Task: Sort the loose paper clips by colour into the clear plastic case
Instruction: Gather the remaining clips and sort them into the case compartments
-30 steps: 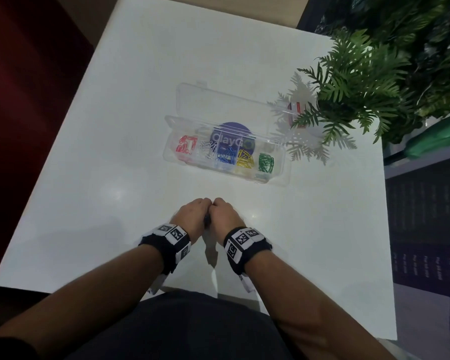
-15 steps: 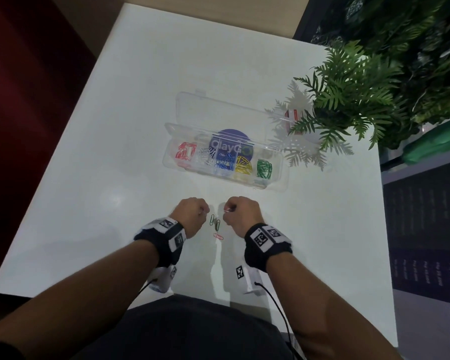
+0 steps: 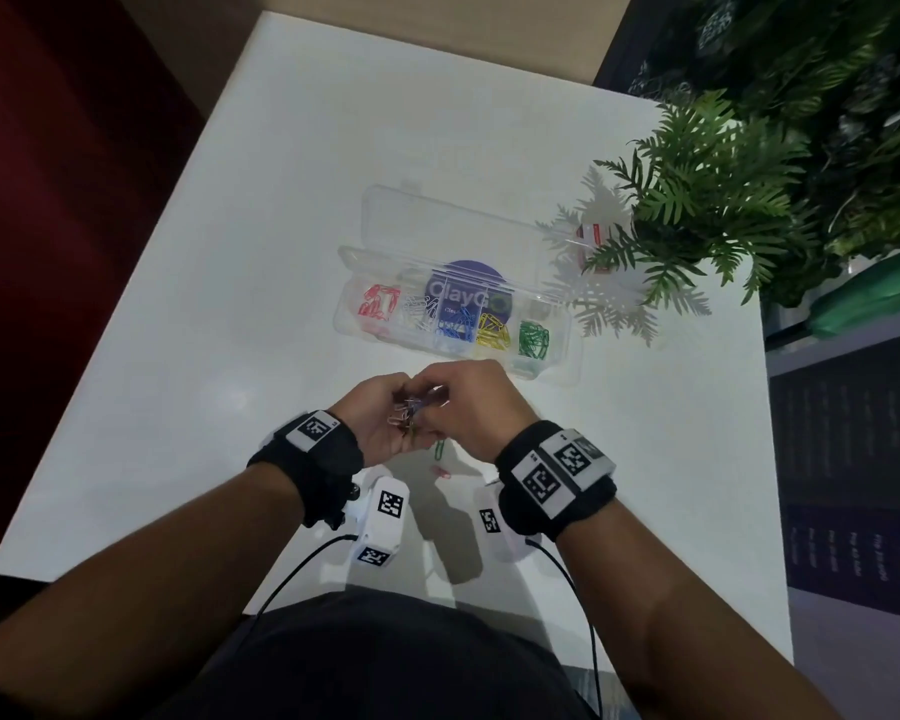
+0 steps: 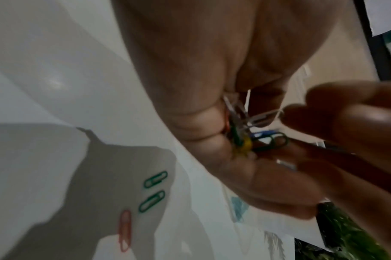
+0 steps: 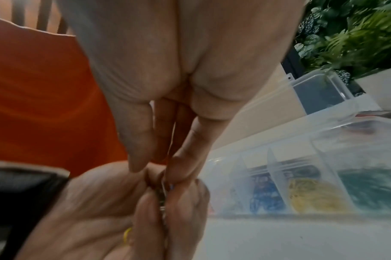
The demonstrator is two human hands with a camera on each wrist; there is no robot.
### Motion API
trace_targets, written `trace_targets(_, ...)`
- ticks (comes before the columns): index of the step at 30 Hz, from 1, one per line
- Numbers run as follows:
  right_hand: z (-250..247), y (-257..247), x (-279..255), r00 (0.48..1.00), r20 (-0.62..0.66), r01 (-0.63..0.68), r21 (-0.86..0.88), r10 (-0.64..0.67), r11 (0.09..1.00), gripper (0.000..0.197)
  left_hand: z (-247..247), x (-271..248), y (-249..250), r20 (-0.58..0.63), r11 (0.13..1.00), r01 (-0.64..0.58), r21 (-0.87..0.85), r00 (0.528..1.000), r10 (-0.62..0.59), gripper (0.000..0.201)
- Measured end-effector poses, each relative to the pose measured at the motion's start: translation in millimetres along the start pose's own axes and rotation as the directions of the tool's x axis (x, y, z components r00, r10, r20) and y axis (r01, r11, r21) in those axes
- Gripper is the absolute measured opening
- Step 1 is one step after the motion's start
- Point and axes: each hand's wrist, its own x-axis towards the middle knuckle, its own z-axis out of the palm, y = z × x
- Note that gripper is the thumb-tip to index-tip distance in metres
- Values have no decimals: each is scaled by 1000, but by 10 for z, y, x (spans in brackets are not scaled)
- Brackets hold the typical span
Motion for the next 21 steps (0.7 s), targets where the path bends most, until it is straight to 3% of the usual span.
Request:
trace_targets(2,-46,52,5,999,-52,-8,76,12,997,17,-75,-33,15,-9,1000,20,11,1000,-20,25)
trace_targets(4,-51,156,34,995,-99,-23,25,25,999,12,-138,-42,28,-39,997,15,75,999,-12,24)
trace_targets(7,114,357,68,997,31,-53,-274,64,960,13,-251,-35,28,-111,990,-36,136,992,51,26)
trace_targets(10,369,523,58,955,188,-119,-469,231,875,17,-343,-40,14,-130,985,-60,164,988,82,29)
trace_targets(12,499,582,65,934,229,-103,-564,275,819,23,-368,-44,7,-139,982,-76,173,985,101,28)
trace_targets(16,640,586,107,944,197,-81,-642,267,762,23,-387,-57,-8,-147,978,-87,189,982,116,28)
trace_targets(21,675,569,106,942,180,-106,-638,282,763,20,-376,-67,1,-173,976,-55,212,981,93,30)
